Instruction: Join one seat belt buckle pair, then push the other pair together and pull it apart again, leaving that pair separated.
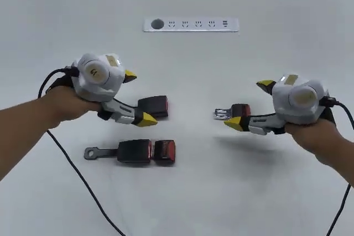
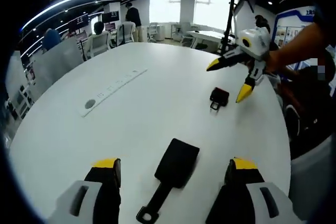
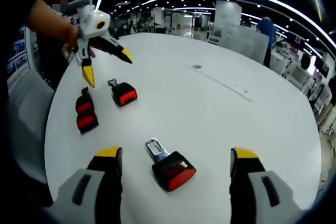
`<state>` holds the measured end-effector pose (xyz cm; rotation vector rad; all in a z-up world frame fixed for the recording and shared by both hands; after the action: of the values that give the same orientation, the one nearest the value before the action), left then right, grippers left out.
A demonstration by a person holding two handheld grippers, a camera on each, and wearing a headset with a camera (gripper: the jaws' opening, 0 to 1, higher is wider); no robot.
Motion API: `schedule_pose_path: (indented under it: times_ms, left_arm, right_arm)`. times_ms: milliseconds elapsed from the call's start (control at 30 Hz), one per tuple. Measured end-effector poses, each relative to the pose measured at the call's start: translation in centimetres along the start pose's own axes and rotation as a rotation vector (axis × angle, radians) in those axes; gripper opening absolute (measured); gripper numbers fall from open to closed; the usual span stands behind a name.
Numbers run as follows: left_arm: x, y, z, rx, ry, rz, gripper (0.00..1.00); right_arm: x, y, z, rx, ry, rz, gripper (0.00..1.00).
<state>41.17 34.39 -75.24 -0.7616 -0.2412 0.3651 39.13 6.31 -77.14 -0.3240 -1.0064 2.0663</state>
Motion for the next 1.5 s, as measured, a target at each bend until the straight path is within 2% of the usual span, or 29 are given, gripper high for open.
schedule_pose_path:
  times_ms: [33,100,167,267,500,700,800,867,1067,1333,1500]
  left_arm:
    - [-0.3,-0.1,0.7,-0.037,-0.031,0.012,0.90]
    - [-0.6,0.2,1.6,-0.040,-0.085,0.029,0.93]
    - [-1.2,0.3,2.4,-0.077,-0.118,0.070,0.96]
    - [-2.1,1.0,3.4,-0.070,-0.141,0.077,1.00]
    - [-4.5,2.8,6.1,-0.089,-0.205,0.154,1.00]
    - [-6.4,4.0,8.5,-0.136,-0.282,0.237,1.00]
    - [-7.4,4.6,9.5,-0.142,-0.302,0.259,1.00]
    - [-8.1,4.9,10.3,-0.163,-0.320,0.288,1.00]
    - [-9.9,5.6,12.0,-0.200,-0.363,0.322,1.00]
    - [-12.3,7.3,13.9,-0.223,-0.403,0.359,1.00]
    - [-13.4,8.0,14.8,-0.223,-0.406,0.368,1.00]
  right_arm:
    - [0.4,-0.1,0.4,-0.028,0.017,-0.010,0.87]
    - [0.6,-0.1,0.8,-0.041,0.042,-0.026,0.89]
    - [0.6,0.0,1.2,-0.051,0.075,-0.019,0.90]
    - [0.7,0.0,1.5,-0.066,0.078,-0.038,0.94]
    - [2.4,0.9,2.4,-0.085,0.096,-0.021,0.96]
    - [4.0,1.5,3.6,-0.096,0.110,-0.029,0.97]
    - [4.7,1.6,4.4,-0.114,0.121,-0.039,0.98]
    - [5.2,1.6,5.0,-0.127,0.124,-0.055,0.98]
    - [6.4,2.3,6.5,-0.144,0.139,-0.064,0.99]
    - [7.6,4.7,8.3,-0.154,0.165,-0.096,0.99]
    - [8.5,6.1,9.6,-0.156,0.173,-0.108,0.99]
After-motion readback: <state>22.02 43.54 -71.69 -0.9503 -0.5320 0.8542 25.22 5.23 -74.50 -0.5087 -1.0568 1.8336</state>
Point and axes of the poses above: the centre of the closed fingertips' face, and the gripper's own axes: z roughly backward along the fingers, x roughly to its left, y roughly out of its underside, the point moved 6 cm from there along z, roughly backward along the fingers, and after that the axes turned 12 degrees about -z, right-handed, at the moved point
